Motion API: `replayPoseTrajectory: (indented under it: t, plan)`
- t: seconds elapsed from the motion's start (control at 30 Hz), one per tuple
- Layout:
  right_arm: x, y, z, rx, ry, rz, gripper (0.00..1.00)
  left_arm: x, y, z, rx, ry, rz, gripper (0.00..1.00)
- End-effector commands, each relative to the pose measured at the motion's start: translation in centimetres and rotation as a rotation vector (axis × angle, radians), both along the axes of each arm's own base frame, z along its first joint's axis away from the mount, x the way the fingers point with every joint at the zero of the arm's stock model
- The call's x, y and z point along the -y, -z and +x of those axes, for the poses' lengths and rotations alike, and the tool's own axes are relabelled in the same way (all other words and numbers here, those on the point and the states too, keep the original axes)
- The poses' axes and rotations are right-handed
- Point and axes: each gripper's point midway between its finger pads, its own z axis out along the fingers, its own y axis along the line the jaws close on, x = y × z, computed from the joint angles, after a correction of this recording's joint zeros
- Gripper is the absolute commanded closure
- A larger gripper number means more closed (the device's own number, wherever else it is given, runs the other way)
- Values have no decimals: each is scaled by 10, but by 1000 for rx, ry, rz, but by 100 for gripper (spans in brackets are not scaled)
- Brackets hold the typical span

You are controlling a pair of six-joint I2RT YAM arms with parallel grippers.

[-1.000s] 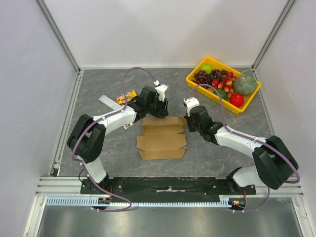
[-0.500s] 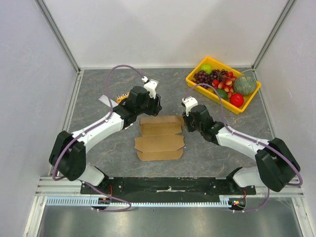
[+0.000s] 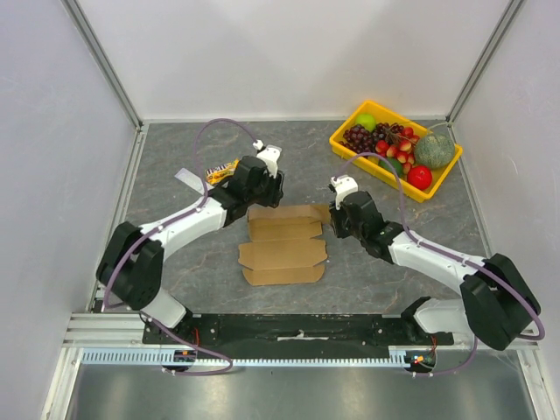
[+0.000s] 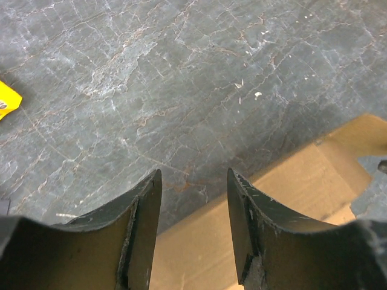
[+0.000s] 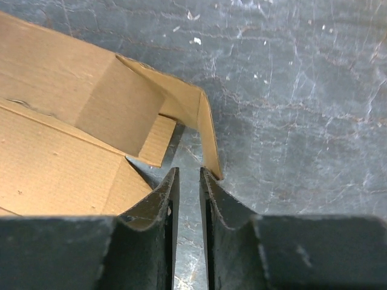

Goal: Fold the paper box

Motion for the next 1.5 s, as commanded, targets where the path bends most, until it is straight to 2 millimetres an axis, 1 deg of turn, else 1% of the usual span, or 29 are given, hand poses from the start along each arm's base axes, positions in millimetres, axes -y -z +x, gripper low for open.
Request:
replayPoseTrajectory:
  t: [0.0, 0.1, 0.23, 0.33, 0.4, 0.53, 0.67, 0.7, 0.8, 1.0, 1.17, 1.2, 1.27, 1.47]
  plan:
    - [1, 5, 7, 8, 67, 37, 78, 5, -3, 31, 27, -35, 17, 47]
    - [1, 7, 9, 11, 80, 44, 79, 0, 4, 41, 13, -57, 24, 47]
    - [0, 8, 11, 17, 75, 39, 79, -3, 12, 45, -15, -65, 10, 48]
    - [-2, 0, 10, 29, 50, 45, 73, -4, 13, 44, -16, -62, 4, 48]
    - [-3, -13, 10, 55, 39, 57, 67, -5, 14, 43, -18, -62, 3, 48]
    - [-1, -50, 13, 140, 31, 73, 55, -4, 15, 41, -24, -55, 3, 48]
    - [7, -70, 19, 189, 52, 36, 50, -4, 16, 40, -28, -53, 6, 48]
    - [11, -66, 18, 174, 51, 11, 50, -4, 16, 40, -28, -53, 6, 49]
    - [12, -58, 20, 160, 50, -15, 49, -3, 16, 40, -28, -50, 5, 48]
    - [2, -34, 18, 81, 8, -1, 49, -4, 21, 40, -39, -48, 11, 49]
    - [6, -14, 17, 45, 19, -37, 50, -4, 25, 38, -49, -44, 15, 49]
    - [8, -10, 17, 37, 23, -45, 50, -4, 27, 38, -53, -44, 17, 49]
    - [5, -10, 20, 47, 22, -28, 53, -4, 29, 37, -56, -43, 18, 50]
    - [4, 5, 18, 10, 18, -30, 62, -2, 35, 34, -74, -33, 19, 50]
